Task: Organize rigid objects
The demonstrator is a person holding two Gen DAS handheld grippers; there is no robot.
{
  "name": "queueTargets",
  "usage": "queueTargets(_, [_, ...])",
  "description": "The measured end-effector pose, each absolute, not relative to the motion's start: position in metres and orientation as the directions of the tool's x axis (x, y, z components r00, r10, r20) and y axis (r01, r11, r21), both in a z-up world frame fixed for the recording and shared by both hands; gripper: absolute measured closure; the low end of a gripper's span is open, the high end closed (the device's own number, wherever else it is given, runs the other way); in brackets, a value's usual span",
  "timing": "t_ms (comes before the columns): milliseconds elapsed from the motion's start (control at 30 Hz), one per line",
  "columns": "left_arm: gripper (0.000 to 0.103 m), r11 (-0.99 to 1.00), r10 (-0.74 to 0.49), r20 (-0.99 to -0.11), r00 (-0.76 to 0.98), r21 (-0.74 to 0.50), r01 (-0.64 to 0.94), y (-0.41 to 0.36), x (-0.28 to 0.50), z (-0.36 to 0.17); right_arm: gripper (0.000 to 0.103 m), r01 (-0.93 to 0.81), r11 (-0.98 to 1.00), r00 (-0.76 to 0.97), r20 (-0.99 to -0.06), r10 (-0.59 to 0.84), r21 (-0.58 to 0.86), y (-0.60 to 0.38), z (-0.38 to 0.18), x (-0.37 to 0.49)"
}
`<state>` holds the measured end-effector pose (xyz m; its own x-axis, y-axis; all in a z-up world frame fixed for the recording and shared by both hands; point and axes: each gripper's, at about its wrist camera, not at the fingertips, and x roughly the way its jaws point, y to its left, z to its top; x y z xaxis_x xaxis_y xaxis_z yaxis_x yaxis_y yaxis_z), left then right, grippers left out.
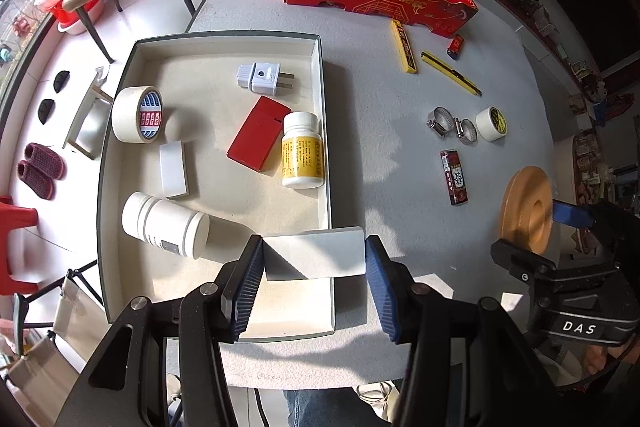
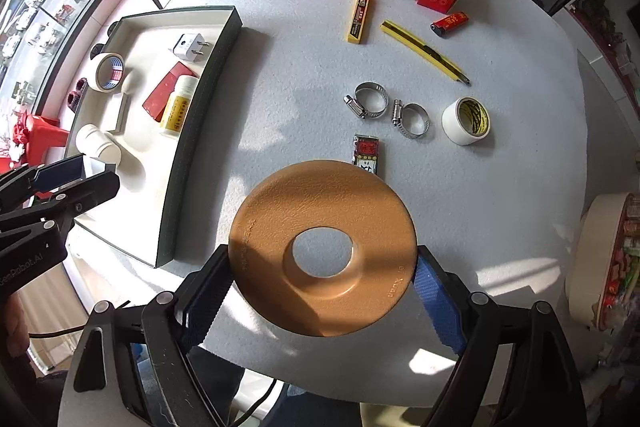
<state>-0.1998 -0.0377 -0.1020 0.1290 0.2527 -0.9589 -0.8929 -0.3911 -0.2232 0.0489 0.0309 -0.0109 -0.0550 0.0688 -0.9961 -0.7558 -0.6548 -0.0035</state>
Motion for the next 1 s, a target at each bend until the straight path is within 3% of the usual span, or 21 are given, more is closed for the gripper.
queueTargets(1000, [0.049,-0.651,0.204,-0.979,0.017,-0.149,-0.744,-0.115,-0.279,-0.122,0.015,-0.514,-0.854,-0.164,-0.986,0.007,0.079,-0.014,0.002,-0.082])
